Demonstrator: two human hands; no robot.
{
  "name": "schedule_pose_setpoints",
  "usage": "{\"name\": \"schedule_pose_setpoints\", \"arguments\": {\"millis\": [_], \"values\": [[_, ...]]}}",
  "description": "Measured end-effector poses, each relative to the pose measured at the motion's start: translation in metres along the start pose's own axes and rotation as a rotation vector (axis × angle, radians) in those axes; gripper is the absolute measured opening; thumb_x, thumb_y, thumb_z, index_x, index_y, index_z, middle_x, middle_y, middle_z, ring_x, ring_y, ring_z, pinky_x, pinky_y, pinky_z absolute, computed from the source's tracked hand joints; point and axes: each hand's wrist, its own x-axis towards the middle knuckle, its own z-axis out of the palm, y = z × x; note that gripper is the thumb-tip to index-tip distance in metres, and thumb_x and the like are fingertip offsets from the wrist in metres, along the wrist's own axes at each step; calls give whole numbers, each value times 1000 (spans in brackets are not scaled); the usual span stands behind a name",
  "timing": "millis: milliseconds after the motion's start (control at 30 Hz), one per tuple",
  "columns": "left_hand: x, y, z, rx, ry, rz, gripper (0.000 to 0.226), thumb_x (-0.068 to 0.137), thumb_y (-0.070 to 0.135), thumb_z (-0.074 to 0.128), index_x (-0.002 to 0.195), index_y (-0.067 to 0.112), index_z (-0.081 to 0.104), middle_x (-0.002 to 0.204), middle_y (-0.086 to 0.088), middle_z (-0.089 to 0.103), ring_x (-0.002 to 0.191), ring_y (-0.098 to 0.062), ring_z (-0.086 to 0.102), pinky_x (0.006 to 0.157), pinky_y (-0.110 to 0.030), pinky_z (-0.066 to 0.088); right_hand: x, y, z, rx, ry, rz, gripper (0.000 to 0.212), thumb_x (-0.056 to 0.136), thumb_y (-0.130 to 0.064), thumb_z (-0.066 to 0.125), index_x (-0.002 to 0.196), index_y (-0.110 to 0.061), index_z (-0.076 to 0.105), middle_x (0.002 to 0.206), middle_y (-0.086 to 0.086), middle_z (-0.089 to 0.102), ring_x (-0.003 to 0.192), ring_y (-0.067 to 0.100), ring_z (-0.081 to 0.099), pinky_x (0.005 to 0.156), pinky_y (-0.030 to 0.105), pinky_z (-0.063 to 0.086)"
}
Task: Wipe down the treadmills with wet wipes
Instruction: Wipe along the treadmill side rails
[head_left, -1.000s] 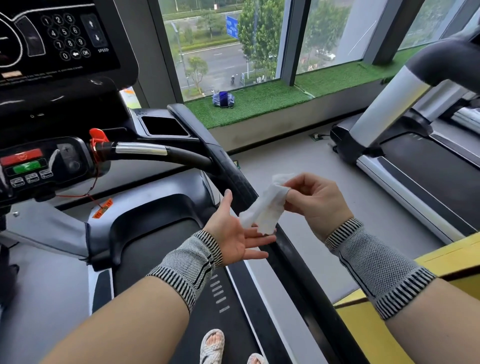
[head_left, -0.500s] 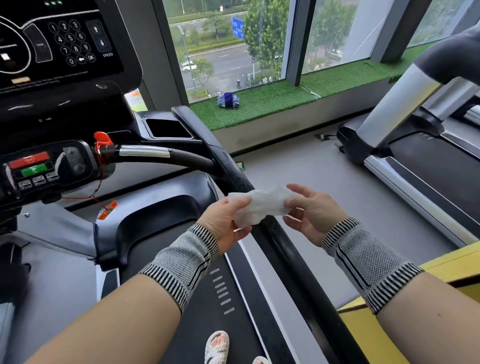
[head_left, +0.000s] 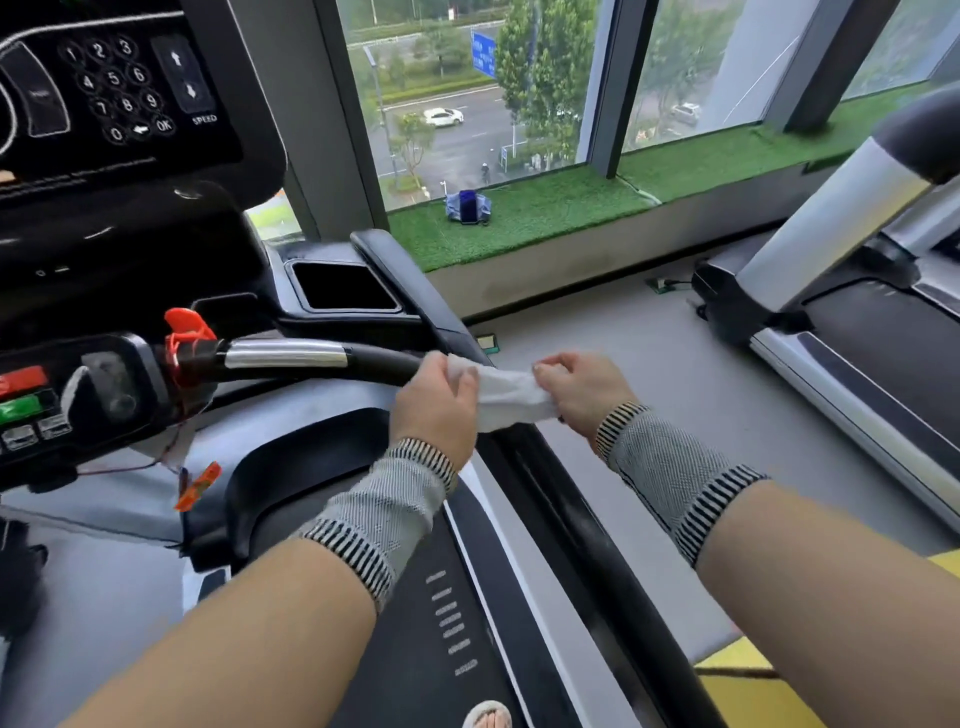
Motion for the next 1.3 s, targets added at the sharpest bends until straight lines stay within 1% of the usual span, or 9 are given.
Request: {"name": "schedule_pose_setpoints", "arguments": {"millis": [133, 233, 333, 400, 500, 667, 867, 1100, 1300], "values": [[60, -3, 3, 294, -11, 102, 17, 98, 34, 46, 99, 17, 45, 90, -8, 61, 85, -31, 57, 74, -34, 40, 60, -16, 16, -172, 22, -59, 26, 92, -20, 53, 110, -12, 70, 109, 4, 69, 102, 18, 60, 76, 17, 37], [92, -11, 13, 576, -72, 164, 19, 100, 31, 38, 108, 15, 44, 102, -12, 66, 94, -36, 63, 73, -37, 43, 98, -16, 34, -239, 4, -43, 27, 93, -20, 52, 110, -8, 69, 112, 8, 68, 108, 23, 60, 88, 24, 42], [104, -21, 22, 772, -161, 234, 7, 97, 19, 42, 97, 17, 35, 103, -10, 67, 93, -36, 63, 65, -37, 38, 123, -4, 55, -316, -29, -43, 31, 93, -20, 51, 113, -1, 65, 116, 15, 65, 111, 29, 58, 95, 31, 44], [105, -24, 28, 850, -221, 286, 12, 95, 12, 42, 95, 18, 32, 101, -8, 67, 93, -35, 64, 63, -36, 38, 134, 7, 64, -362, -58, -18, 30, 93, -22, 50, 102, -1, 68, 105, 16, 67, 101, 30, 60, 85, 30, 47], [105, -22, 33, 909, -265, 325, 12, 94, 10, 44, 104, 16, 39, 101, -8, 67, 93, -34, 64, 61, -35, 38, 139, 14, 71, -412, -83, 37, 33, 95, -30, 46, 80, -5, 62, 82, 14, 58, 81, 27, 54, 68, 25, 36], [102, -20, 36, 910, -277, 343, 18, 92, 5, 40, 107, 14, 40, 102, -10, 66, 94, -34, 63, 63, -35, 39, 144, 21, 80, -604, -77, -54, 48, 97, -45, 37, 94, -7, 65, 104, 17, 66, 100, 32, 60, 79, 30, 43], [90, -21, 40, 846, -247, 348, 16, 91, 3, 38, 100, 16, 34, 95, -10, 66, 87, -35, 62, 62, -35, 38, 137, 27, 77, -719, -63, -174, 47, 99, -46, 33, 101, -9, 63, 109, 15, 65, 105, 32, 58, 82, 33, 43], [65, -33, 52, 652, -171, 212, 17, 93, 9, 42, 94, 17, 26, 76, -5, 45, 75, -33, 50, 64, -37, 37, 115, 40, 64, -725, -75, -227, 39, 99, -44, 36, 88, -15, 59, 103, 15, 66, 100, 33, 59, 78, 32, 42], [35, -44, 65, 480, -139, 162, 12, 95, 19, 43, 95, 19, 31, 78, -8, 57, 82, -38, 61, 63, -36, 39, 89, 54, 52, -730, -82, -256, 38, 100, -42, 36, 73, -17, 45, 97, 13, 65, 93, 30, 58, 70, 28, 35]]}}
